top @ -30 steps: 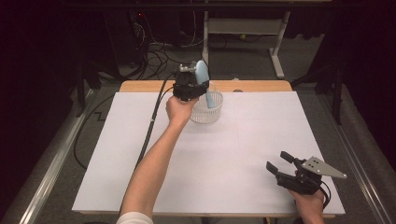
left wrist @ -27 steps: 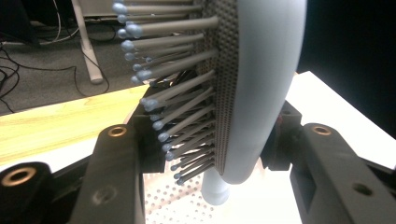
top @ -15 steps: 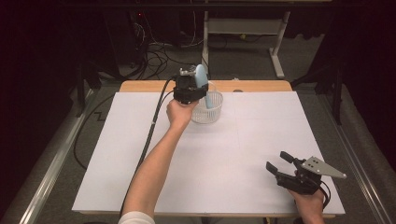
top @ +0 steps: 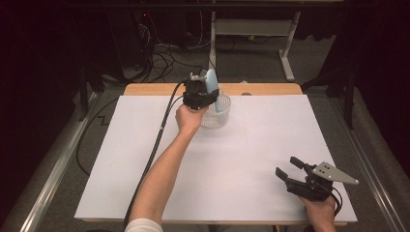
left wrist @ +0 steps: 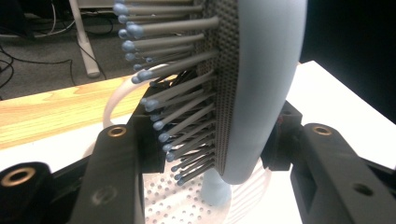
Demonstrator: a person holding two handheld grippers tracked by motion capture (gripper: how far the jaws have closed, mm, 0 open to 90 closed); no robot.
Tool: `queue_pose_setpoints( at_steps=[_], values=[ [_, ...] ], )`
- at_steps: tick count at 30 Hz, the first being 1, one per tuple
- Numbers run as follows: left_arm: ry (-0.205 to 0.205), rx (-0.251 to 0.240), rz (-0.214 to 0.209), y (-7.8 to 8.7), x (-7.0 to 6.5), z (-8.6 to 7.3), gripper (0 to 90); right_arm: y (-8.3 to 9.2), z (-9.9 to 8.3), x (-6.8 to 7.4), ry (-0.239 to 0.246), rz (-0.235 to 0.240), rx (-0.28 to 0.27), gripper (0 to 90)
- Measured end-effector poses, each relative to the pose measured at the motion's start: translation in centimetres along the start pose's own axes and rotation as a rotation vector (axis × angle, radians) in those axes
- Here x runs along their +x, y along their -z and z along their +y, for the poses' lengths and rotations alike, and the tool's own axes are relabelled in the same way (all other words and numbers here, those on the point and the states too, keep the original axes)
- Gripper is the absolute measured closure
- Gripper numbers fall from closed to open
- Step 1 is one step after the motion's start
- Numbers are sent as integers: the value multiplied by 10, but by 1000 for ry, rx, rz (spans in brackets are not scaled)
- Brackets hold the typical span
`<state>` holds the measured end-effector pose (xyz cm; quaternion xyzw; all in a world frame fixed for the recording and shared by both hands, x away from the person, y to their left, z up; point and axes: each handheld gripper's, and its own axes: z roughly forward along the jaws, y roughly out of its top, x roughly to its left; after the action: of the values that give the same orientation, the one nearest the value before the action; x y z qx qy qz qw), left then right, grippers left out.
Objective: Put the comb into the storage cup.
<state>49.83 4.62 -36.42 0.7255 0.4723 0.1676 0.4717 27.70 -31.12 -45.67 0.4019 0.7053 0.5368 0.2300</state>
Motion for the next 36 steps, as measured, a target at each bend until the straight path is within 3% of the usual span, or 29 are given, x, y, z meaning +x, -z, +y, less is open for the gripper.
queue_pose_setpoints(
  at_steps=[18, 23, 36],
  values=[
    [-39, 16, 3, -3, -3, -3, 500, 0, 0, 0, -3, 3, 2, 272],
    [-68, 19, 19, -2, -5, -3, 481, 0, 0, 1, -2, 1, 2, 272],
    [-84, 36, 49, 1, -3, -2, 439, 0, 0, 0, 0, 0, 3, 272]
  ],
)
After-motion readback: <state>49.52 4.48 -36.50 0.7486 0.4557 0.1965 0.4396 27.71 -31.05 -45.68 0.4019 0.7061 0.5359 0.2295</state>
